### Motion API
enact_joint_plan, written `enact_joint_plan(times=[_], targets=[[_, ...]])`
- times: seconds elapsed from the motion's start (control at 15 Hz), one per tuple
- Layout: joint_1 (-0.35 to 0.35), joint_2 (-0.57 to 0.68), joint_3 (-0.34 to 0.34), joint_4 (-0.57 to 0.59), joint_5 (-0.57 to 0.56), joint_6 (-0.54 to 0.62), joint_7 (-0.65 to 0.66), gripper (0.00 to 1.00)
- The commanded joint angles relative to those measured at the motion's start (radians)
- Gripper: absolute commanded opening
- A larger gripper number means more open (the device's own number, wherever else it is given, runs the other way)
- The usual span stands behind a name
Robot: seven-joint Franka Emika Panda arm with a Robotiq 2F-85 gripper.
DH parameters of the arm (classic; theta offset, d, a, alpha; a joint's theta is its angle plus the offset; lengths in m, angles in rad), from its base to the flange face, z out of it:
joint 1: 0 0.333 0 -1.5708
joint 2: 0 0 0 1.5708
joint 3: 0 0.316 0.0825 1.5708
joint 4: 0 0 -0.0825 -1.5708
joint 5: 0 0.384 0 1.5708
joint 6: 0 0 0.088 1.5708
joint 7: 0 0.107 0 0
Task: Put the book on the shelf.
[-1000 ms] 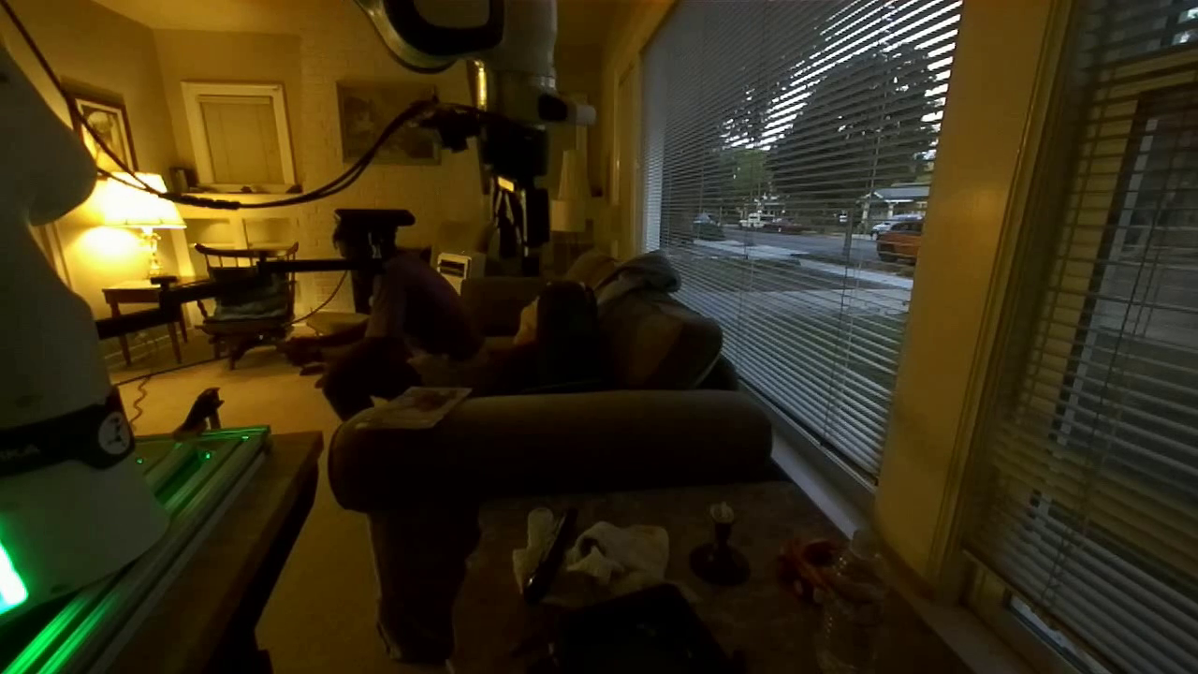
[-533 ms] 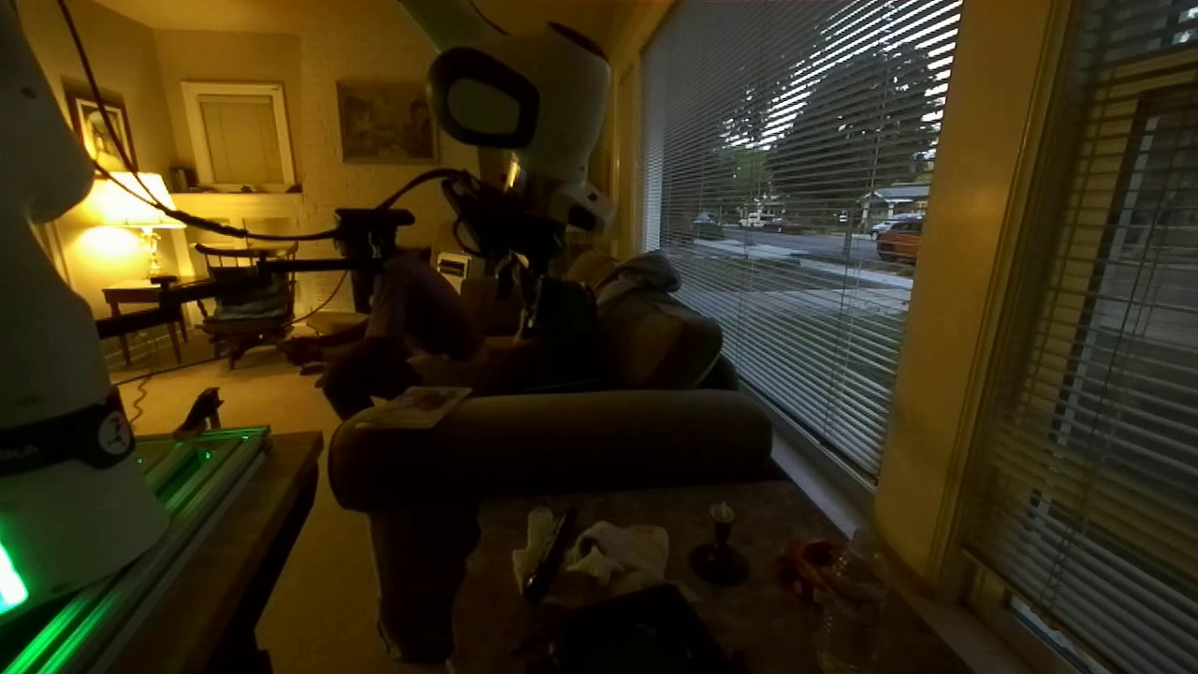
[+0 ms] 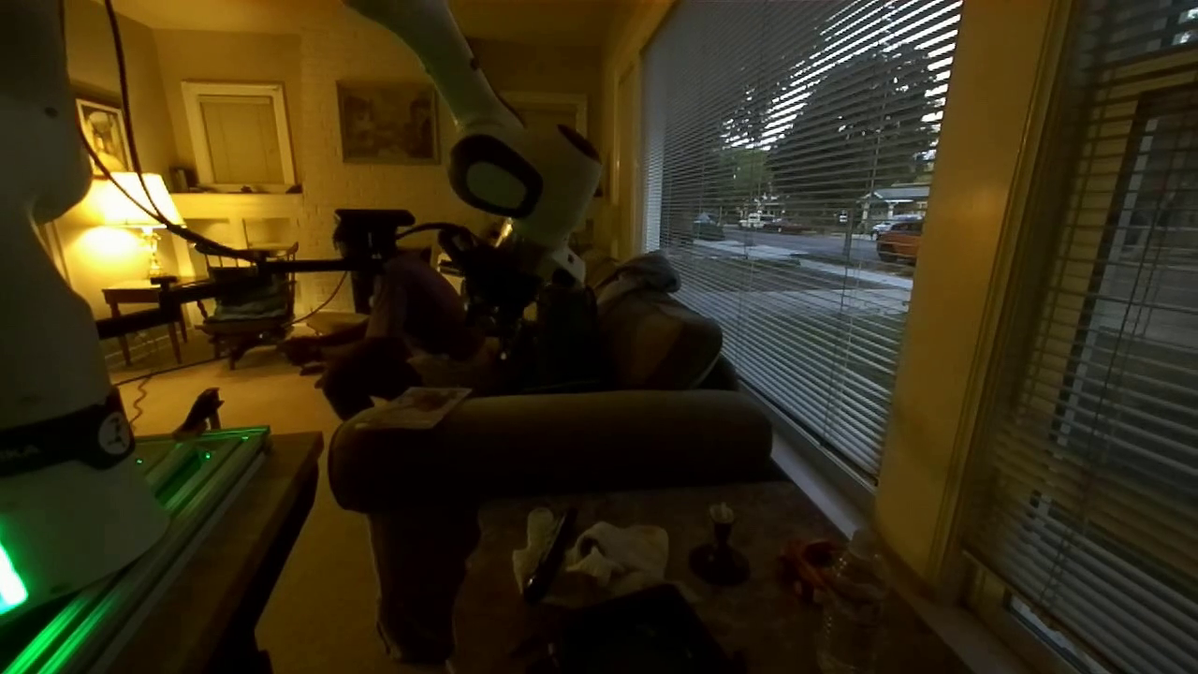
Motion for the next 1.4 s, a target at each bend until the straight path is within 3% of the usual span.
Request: enact_joint_plan(times=[0.0,0.67,1.0,1.07,1.33], targets=[[0.021,0.112,0.050,0.046,-0.027,0.087,0.014,1.00],[0.053,0.319,0.150,0.125,-0.143,0.245,0.081,1.00],[0.048,0.375,0.194,0.155,-0.235,0.228,0.115,1.00],[0.014,0.354,0.211,0.126,-0.216,0.237,0.095,1.00],[0.015,0.367,0.219,0.134,-0.231,0.237,0.100,1.00]])
